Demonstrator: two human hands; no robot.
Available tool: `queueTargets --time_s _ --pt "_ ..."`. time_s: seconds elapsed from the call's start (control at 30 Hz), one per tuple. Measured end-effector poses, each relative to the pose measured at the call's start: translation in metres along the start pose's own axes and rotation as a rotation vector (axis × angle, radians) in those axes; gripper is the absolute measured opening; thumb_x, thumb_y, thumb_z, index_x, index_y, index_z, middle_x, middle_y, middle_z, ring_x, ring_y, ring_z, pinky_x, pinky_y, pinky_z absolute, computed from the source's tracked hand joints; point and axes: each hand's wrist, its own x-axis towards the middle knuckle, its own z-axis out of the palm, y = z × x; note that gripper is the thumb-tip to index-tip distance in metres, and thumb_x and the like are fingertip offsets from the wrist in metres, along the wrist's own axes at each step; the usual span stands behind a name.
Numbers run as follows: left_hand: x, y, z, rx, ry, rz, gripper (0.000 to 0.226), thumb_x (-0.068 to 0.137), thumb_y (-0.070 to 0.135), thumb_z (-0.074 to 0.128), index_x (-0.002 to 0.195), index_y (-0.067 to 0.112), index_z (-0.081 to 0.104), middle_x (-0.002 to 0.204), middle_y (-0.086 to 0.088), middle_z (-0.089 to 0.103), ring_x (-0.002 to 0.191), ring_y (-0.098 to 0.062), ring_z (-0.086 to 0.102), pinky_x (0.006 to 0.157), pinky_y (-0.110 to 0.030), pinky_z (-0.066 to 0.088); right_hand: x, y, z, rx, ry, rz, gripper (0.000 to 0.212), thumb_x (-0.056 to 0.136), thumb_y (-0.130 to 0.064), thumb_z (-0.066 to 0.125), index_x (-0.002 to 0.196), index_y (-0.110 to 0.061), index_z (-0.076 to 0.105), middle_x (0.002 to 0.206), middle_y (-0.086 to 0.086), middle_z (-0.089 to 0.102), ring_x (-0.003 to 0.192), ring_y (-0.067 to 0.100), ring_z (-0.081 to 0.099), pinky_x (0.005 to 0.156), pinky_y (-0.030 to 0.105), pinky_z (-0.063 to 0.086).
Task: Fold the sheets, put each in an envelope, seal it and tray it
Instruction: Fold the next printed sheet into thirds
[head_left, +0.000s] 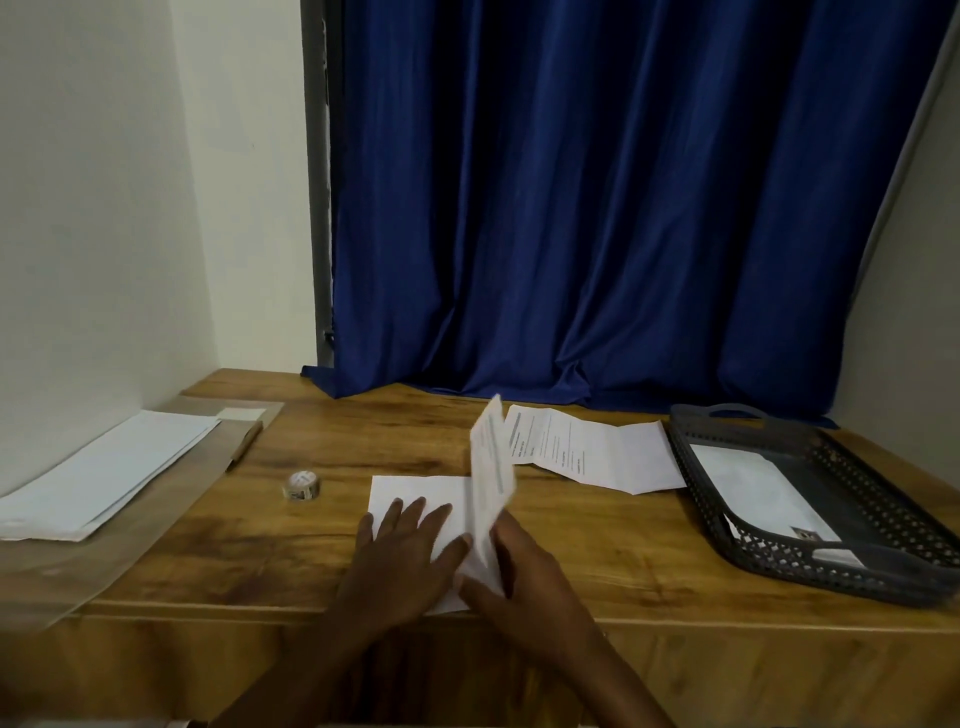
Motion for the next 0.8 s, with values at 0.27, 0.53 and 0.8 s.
queueTargets --time_s 0.27,0.53,0.8 --pt "-0.001 -0.023 -0.023 -1.266 0.277 -0.201 0.048 0.100 0.063 0.032 0.135 0.039 0.053 0.138 0.012 0.056 0.120 -0.012 0.056 0.100 -0.038 0.045 0.002 -0.002 0.002 -0.638 -0.339 -0.076 0.099 0.079 -0.089 0.030 0.160 -0.039 0.002 0.170 -0.007 -0.011 0.156 0.018 -0.010 0.123 0.038 -0.003" --pt "-0.019 -0.021 -0.027 -1.198 0.491 -0.057 0.036 0.093 0.044 0.051 0.127 0.036 0.055 0.124 0.025 0.057 0.115 0.007 0.056 0.087 -0.021 0.043 0.000 -0.004 0.002 -0.775 -0.288 -0.010 0.108 0.066 -0.092 0.010 0.159 -0.038 0.010 0.170 -0.004 0.004 0.156 0.022 0.005 0.124 0.045 0.006" --pt "-0.021 -0.023 -0.003 -0.289 0.343 0.421 0.054 0.087 0.067 0.057 0.134 0.039 0.055 0.138 0.027 0.051 0.134 -0.002 0.043 0.113 -0.039 0.034 -0.007 -0.013 -0.011 -0.848 -0.180 0.061 0.092 0.074 -0.091 0.034 0.148 -0.036 0.036 0.151 -0.003 0.043 0.133 0.021 0.040 0.108 0.042 0.031"
